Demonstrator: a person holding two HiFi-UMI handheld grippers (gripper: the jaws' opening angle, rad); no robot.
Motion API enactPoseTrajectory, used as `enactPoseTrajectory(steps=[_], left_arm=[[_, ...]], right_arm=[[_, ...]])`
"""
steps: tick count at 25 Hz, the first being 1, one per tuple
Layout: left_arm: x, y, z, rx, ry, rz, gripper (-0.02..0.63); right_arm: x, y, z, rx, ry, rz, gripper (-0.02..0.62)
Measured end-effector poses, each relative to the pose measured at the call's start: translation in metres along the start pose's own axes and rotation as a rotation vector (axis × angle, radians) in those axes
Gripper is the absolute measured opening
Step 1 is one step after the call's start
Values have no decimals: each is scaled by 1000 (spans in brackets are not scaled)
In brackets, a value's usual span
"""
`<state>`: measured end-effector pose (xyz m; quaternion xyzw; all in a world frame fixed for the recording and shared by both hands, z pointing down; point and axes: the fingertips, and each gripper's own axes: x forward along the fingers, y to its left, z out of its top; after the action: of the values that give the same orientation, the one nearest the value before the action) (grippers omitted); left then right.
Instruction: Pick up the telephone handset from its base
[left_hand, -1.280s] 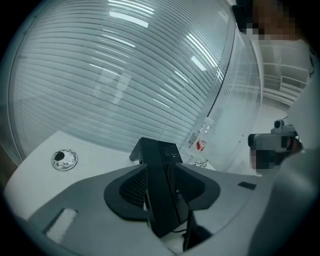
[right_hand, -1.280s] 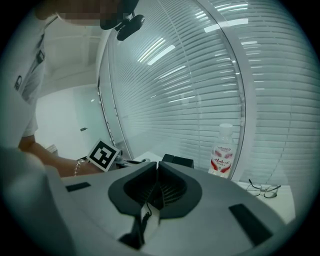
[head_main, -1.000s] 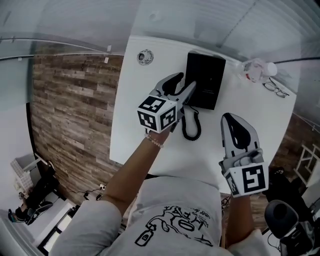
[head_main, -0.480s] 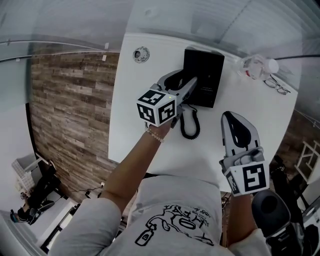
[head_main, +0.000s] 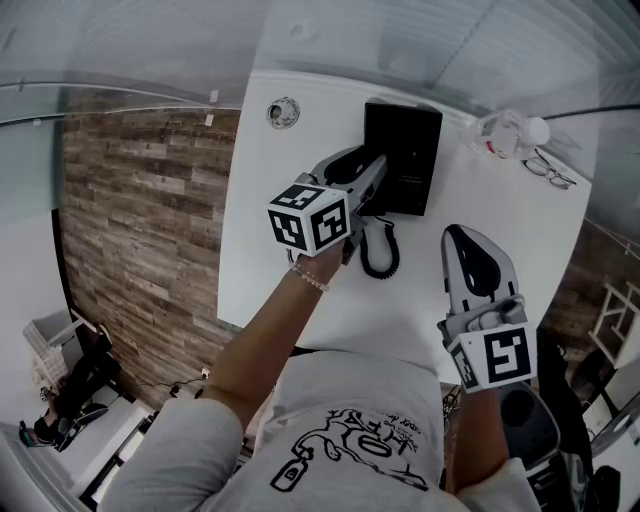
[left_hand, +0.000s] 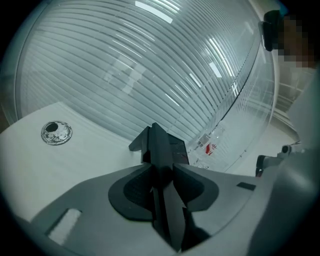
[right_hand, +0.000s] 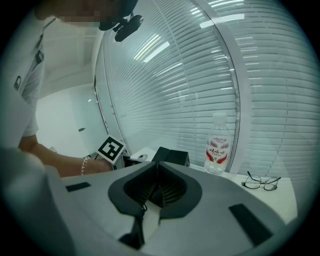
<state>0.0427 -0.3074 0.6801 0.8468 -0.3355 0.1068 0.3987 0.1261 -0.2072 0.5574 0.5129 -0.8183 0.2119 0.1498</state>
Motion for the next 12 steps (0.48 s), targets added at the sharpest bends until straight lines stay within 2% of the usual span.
enactPoseTrajectory(steps=[7, 8, 12], left_arm=[[-7, -5, 4, -78, 38, -1, 106], [-8, -5, 5, -73, 40, 5, 73], [-16, -7, 7, -51, 42, 14, 71]], right_arm=[[-6, 1, 4, 3, -11, -6, 11], [-7, 1, 4, 4, -12, -7, 11], [-11, 2, 10, 3, -23, -7, 11]])
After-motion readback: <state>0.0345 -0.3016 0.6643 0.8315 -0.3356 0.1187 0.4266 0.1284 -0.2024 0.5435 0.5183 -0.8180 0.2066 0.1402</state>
